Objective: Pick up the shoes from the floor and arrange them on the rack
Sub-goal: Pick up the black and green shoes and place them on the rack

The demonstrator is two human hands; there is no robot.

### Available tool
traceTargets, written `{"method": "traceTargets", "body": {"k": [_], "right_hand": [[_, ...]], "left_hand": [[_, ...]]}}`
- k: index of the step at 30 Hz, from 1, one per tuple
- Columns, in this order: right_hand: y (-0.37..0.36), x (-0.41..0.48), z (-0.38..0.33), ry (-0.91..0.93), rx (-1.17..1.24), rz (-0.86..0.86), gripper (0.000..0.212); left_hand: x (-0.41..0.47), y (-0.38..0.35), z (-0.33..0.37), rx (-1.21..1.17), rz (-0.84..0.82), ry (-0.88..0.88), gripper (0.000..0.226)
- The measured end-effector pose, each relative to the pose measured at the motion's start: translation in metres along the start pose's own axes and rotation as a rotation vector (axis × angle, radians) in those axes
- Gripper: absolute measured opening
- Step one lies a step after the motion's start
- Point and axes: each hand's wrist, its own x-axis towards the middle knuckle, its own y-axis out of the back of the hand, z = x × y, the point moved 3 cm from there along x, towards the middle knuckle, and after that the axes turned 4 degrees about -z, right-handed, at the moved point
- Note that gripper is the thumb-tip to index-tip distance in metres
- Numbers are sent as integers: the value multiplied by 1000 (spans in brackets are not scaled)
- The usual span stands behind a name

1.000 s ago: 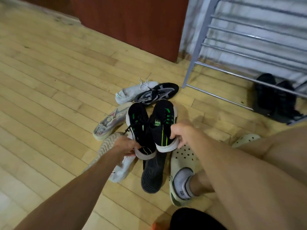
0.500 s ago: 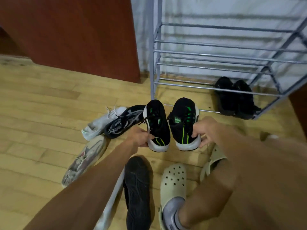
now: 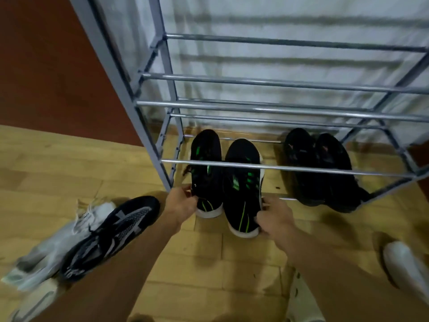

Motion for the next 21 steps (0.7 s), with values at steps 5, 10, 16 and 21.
{"method": "traceTargets", "body": {"k": [5,10,16,21], "right_hand": [[-8,50,-12,60,32,28,42],[-17,85,-22,81,95,44,45],[-31,95,-28,96,62,-25,40],[-29,76,-34,213,-281,37,37]], "left_hand": [[45,-1,9,253,93,-81,32],[60,0,10,404,134,-122,38],[60,2,8,383,159,-116,42],[53,10,13,439,144,-79,43]]}}
